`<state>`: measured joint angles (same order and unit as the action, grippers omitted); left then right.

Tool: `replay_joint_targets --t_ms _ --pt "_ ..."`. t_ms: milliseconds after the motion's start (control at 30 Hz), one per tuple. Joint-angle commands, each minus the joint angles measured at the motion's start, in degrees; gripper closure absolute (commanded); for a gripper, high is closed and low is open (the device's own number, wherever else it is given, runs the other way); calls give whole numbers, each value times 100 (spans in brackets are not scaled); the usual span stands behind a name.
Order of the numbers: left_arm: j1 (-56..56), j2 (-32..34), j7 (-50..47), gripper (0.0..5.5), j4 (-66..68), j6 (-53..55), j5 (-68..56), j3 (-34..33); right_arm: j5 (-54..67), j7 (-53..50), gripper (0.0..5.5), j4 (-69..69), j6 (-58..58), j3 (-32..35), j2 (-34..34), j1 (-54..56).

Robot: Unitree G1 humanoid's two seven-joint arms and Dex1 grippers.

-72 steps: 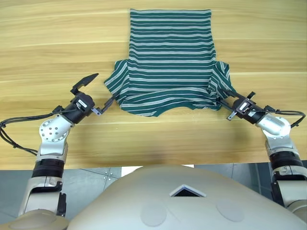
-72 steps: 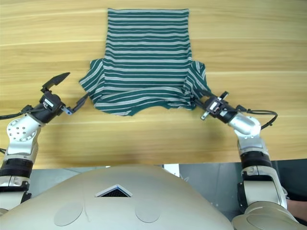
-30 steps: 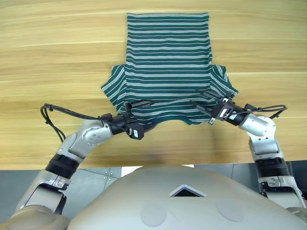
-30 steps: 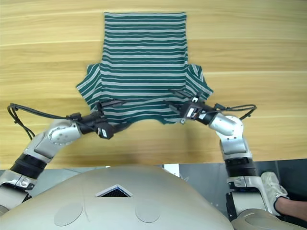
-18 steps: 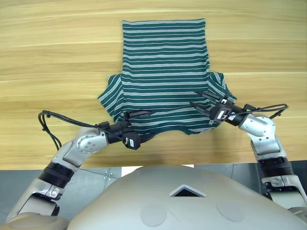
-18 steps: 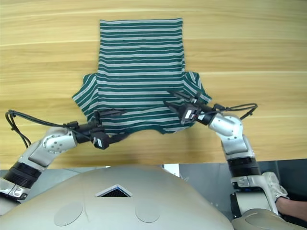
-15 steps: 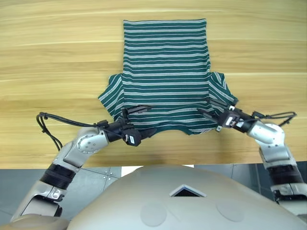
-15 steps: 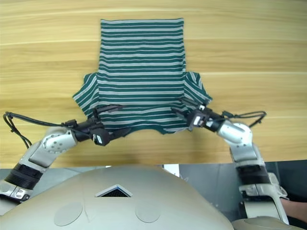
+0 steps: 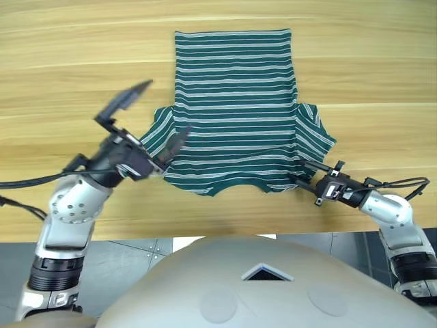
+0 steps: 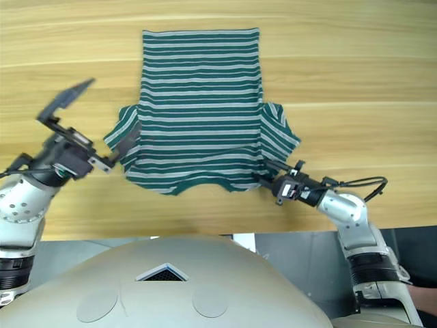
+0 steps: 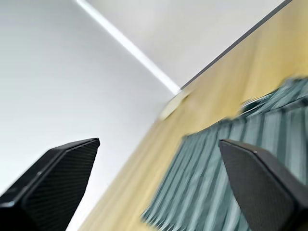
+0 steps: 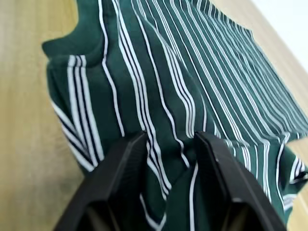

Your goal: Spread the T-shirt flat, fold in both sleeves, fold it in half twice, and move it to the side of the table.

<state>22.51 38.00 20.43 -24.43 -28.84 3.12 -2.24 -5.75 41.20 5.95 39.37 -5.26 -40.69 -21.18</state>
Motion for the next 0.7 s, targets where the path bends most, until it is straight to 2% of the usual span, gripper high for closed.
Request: replay_joint_targets --t_ms 33,200,267,367,467,567,700 --pt "191 -92 15 93 95 210 29 -326 -142 11 367 -43 -46 -130 -113 -235" --pt "525 179 383 93 595 74 -36 -732 -4 -32 367 -31 90 -145 -217 -414" --pt "581 394 398 93 1173 -78 435 -862 189 -139 367 55 178 -39 -140 -311" --pt "682 702 -6 93 1952 -125 1464 -1216 1498 -46 367 -442 139 255 -81 -350" --pt "1053 706 -469 93 1781 20 2428 -1617 3001 83 367 -1092 -73 593 7 -236" --pt "1210 738 -464 93 1342 12 3138 -1432 3760 91 367 -1559 -445 818 101 -120" --pt "997 774 -123 93 1150 -75 3413 -775 3868 14 367 -1835 -705 1091 255 -128"
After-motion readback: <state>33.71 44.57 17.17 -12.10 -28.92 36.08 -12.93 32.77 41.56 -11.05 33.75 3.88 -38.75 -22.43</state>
